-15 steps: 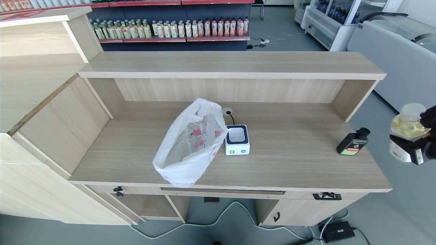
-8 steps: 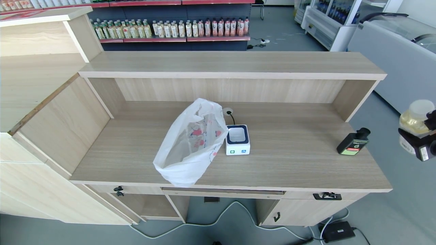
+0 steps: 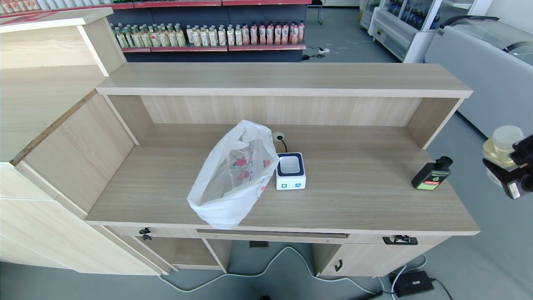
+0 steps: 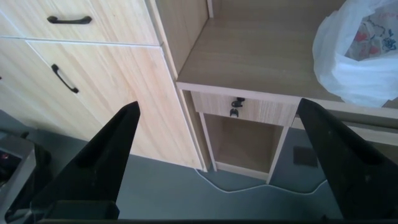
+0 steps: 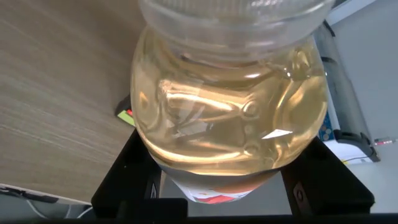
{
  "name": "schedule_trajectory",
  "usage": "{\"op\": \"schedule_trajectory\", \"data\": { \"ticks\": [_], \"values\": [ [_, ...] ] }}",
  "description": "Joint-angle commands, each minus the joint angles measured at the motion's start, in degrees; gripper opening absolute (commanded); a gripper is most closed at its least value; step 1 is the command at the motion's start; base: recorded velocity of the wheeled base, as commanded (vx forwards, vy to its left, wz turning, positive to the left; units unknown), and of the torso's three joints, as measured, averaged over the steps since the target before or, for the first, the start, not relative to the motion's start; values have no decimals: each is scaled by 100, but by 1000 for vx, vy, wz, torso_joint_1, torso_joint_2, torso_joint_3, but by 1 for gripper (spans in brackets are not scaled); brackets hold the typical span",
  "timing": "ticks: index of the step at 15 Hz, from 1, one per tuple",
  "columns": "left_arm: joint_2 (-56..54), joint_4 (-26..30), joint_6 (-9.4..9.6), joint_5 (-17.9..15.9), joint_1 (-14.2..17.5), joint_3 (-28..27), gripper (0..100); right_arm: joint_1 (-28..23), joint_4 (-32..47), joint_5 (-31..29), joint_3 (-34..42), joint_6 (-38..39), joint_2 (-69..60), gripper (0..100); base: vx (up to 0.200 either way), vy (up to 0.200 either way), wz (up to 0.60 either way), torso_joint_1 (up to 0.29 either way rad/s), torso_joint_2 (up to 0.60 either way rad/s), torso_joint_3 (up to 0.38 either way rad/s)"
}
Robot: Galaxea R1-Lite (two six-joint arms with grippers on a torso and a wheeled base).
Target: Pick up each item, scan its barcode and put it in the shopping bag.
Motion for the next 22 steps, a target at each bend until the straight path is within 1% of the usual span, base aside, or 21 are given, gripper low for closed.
{"op": "schedule_trajectory", "data": {
  "ticks": [1,5,9,11,22],
  "values": [
    [-2,-1,6,1,0,0,100,10,2,1,-22,-2,77,0,0,0,0,0,0,0],
    [-2,-1,-3,1,0,0,100,151,2,1,-30,-11,95,0,0,0,0,0,0,0],
    [-2,-1,23,-25,0,0,100,142,-7,1,-92,7,77,0,0,0,0,0,0,0],
    [-2,-1,6,-16,0,0,100,133,2,1,-83,7,59,0,0,0,0,0,0,0],
    [-2,-1,-3,-25,0,0,100,168,2,1,-57,7,191,0,0,200,0,2,3,5]
  ]
}}
